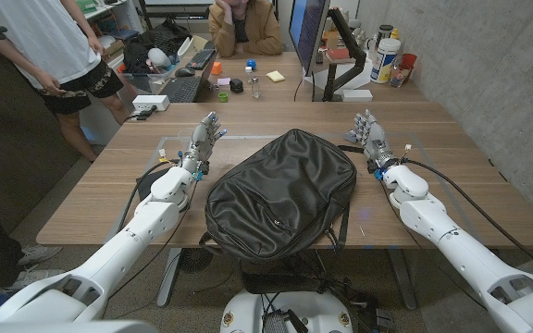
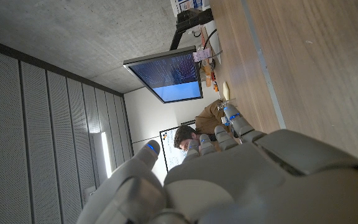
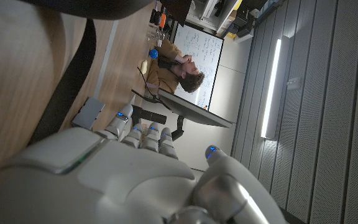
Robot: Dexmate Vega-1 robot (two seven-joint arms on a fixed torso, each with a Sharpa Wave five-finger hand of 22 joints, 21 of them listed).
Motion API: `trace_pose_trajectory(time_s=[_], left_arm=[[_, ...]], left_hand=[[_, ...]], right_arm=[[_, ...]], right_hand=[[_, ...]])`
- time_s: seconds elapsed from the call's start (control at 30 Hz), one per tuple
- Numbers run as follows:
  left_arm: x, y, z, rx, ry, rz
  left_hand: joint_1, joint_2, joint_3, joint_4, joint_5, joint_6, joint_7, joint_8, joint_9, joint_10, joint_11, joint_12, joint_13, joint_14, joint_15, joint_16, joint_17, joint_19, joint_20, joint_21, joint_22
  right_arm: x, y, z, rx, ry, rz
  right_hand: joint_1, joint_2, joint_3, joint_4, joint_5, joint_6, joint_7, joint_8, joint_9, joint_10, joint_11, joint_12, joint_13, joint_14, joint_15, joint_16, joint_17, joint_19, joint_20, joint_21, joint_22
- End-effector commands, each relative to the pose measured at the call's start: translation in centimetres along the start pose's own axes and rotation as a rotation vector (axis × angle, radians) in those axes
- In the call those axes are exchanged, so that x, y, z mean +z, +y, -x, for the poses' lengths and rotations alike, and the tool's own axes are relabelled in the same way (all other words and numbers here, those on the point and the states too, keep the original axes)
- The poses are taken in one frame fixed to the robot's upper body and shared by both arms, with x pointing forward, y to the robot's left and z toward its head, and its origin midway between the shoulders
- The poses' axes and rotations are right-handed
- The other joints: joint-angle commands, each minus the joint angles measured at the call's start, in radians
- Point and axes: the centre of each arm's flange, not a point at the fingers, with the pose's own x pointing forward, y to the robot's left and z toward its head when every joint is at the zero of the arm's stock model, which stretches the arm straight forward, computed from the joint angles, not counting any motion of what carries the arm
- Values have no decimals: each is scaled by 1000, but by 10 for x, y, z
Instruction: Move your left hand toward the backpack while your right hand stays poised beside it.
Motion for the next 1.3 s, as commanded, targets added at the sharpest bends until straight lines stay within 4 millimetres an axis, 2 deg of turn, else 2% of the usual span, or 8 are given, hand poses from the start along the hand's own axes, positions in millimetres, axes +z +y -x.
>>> trace_pose_trajectory(time_s=[0.03, 0.17, 0.27, 0.33, 0.43, 0.77, 1.3], left_arm=[[0, -2, -4, -1, 1, -3], [1, -2, -5, -2, 0, -4], [2, -3, -5, -4, -1, -6], [3, -3, -5, -4, -6, -12], [5, -4, -5, -1, -12, -18], [12, -6, -5, -3, -30, -29], [21, -10, -7, -11, -59, -35]], left_hand=[[1, 82, 6, 2, 7, -8, -1, 6, 3, -9, 1, 5, 4, -12, -68, 3, 3, -6, -78, 5, 3], [0, 81, 6, 2, 7, -7, -4, 6, 3, -11, 10, 4, 5, -14, -56, 2, 3, -7, -71, 2, 3], [-2, 76, 4, 2, 7, -2, -9, 8, 4, -12, 36, 6, 6, -14, -15, 2, 3, -9, -17, -5, 3], [-4, 72, 2, 1, 7, 7, -14, 11, 5, -10, 49, 8, 6, -10, 26, 4, 5, -12, 19, -10, 3], [-4, 71, 1, 1, 8, 11, -18, 13, 5, -8, 54, 9, 7, -8, 40, 4, 6, -12, 42, -12, 3], [-5, 71, 1, 0, 8, 18, -25, 14, 5, -2, 64, 12, 7, -7, 37, 3, 6, -11, 51, -15, 4], [-3, 70, 2, -2, 9, 22, -26, 13, 6, 2, 68, 13, 8, -10, 21, 1, 7, -7, 35, -19, 4]], right_arm=[[-3, -3, -1, -2, 7, 0], [-3, -4, -2, -2, 6, -1], [-3, -4, -2, -2, 6, -1], [-3, -5, -2, -2, 6, -1], [-3, -5, -1, -3, 4, -1], [-2, -8, 1, -6, 1, -1], [-2, -10, 1, -7, 0, -3]], right_hand=[[-1, 110, 6, 1, 4, 0, -9, 5, 3, -1, -8, 7, 5, -7, -44, 5, 1, -16, -101, 4, 4], [0, 111, 6, 1, 5, 0, -10, 5, 3, -1, -8, 7, 5, -7, -44, 5, 1, -15, -102, 4, 4], [0, 111, 6, 1, 5, 0, -10, 5, 3, -1, -8, 7, 5, -7, -44, 5, 1, -15, -101, 3, 4], [0, 110, 6, 0, 5, -1, -10, 5, 3, -1, -7, 7, 5, -7, -44, 5, 1, -15, -100, 2, 4], [0, 110, 5, 0, 5, -1, -10, 5, 3, -2, -6, 7, 5, -8, -42, 4, 1, -15, -100, 1, 5], [0, 109, 5, 0, 5, -2, -10, 5, 3, -2, -6, 7, 4, -8, -41, 4, 1, -14, -99, -2, 5], [1, 109, 6, -1, 6, -1, -10, 5, 3, -2, -5, 7, 4, -9, -41, 4, 0, -12, -98, -9, 5]])
